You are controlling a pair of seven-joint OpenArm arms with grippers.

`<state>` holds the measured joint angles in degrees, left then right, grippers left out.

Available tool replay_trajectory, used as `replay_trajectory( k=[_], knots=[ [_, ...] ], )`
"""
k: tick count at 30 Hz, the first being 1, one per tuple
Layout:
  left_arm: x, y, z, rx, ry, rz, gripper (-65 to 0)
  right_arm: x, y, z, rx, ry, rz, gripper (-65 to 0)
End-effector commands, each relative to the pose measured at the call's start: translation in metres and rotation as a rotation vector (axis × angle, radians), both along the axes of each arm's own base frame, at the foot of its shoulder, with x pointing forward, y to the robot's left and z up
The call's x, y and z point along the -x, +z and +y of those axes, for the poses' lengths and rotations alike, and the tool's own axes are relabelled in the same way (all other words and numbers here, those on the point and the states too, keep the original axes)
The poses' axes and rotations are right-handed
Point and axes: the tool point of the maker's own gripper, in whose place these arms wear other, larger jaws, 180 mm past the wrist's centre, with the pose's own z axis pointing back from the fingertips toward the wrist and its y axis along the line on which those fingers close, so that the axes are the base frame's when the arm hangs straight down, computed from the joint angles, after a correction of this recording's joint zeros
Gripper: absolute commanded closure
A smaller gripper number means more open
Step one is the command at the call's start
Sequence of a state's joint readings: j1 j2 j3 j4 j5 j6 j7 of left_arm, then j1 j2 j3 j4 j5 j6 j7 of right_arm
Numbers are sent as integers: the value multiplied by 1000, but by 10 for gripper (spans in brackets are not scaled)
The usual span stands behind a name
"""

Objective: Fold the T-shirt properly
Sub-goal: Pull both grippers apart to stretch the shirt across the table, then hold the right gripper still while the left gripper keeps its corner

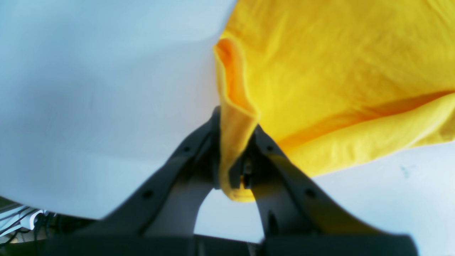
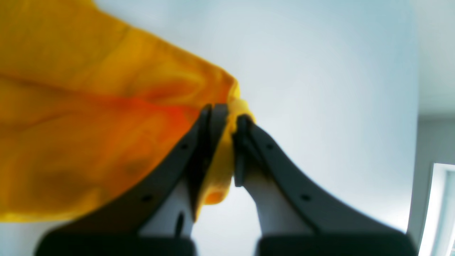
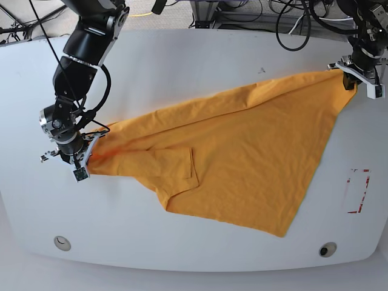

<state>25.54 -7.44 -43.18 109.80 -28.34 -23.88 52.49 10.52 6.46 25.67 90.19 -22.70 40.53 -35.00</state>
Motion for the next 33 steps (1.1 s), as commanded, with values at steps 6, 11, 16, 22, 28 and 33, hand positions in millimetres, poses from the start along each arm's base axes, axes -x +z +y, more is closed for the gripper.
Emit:
replay_trajectory(
  k=[6,11,16,22,28,33],
  knots=[
    [26,0,10,-43,-5,50,0,25,-10,-15,-29,-71,-1,0],
    [41,2,20,-77,-27,75,0,34,-15,-25,-55,-123,1,0],
    [55,4,29,-102,-26,98,0,48,-27,-25,-53,-126,37,0],
    [56,8,33,-118,-37,90,0,46,-26,-17,-96,-115,16,0],
    [54,8,32,-116,-38,88,0,43,-25,-15,-106,-112,10,0],
    [54,8,32,-116,-38,88,0,44,-28,-14,-114,-112,17,0]
  ],
)
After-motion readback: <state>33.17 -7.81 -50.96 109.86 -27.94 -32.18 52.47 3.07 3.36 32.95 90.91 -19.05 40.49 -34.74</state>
